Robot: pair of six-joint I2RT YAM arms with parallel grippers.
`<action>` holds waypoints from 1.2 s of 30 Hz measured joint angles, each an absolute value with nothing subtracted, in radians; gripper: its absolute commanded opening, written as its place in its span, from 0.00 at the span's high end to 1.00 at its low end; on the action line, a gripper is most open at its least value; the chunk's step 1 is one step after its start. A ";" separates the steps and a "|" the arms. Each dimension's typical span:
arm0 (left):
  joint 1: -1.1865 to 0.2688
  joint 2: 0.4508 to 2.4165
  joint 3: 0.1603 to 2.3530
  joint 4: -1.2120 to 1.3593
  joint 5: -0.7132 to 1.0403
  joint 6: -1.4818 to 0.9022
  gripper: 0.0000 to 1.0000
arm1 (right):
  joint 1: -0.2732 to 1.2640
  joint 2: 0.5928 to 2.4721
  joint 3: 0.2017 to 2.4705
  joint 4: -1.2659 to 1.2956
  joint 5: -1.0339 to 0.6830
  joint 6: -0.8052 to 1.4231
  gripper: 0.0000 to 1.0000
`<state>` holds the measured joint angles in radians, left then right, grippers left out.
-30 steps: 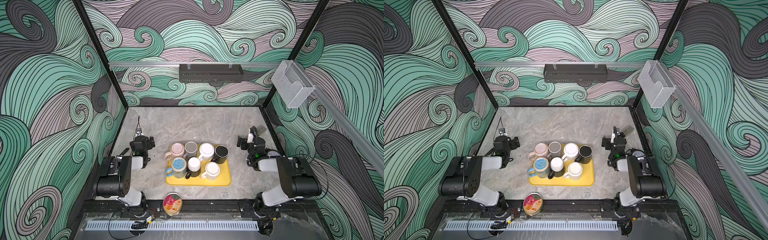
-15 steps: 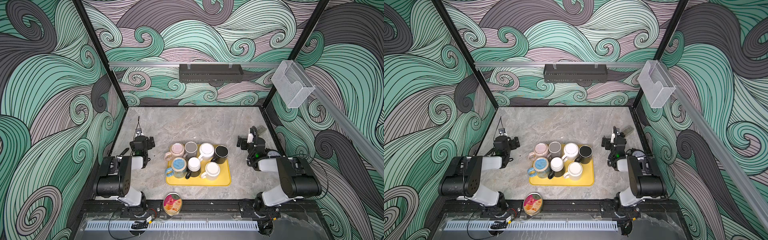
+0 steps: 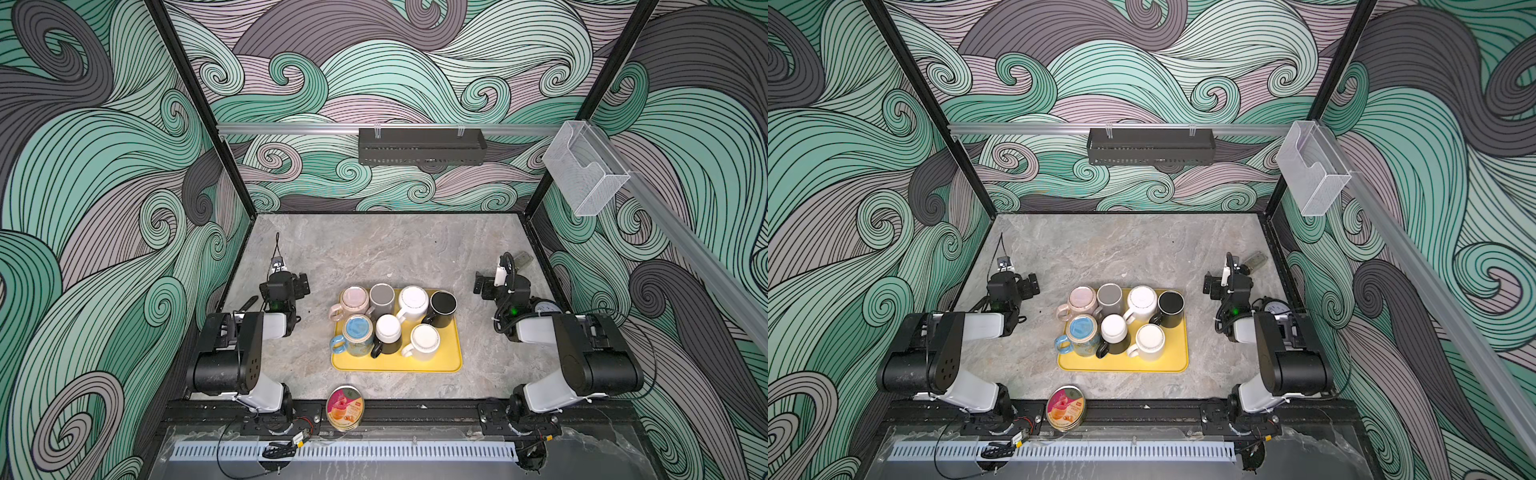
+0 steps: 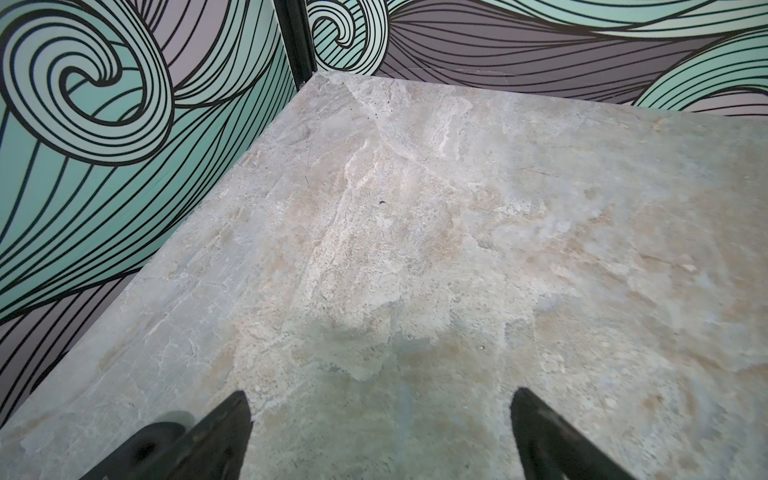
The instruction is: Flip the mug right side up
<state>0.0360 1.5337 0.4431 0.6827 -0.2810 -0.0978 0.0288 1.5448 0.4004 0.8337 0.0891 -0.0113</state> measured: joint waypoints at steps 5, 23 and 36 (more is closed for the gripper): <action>0.036 1.534 0.443 0.682 -0.281 -0.098 0.02 | 0.029 1.545 0.400 0.834 0.089 -0.011 0.00; 0.021 1.189 0.641 0.198 -0.295 -0.279 0.01 | 0.143 1.361 0.610 0.467 0.235 -0.002 0.00; -0.215 0.786 0.815 -0.430 -0.001 -0.561 0.08 | 0.373 1.138 0.797 0.029 0.180 0.076 0.01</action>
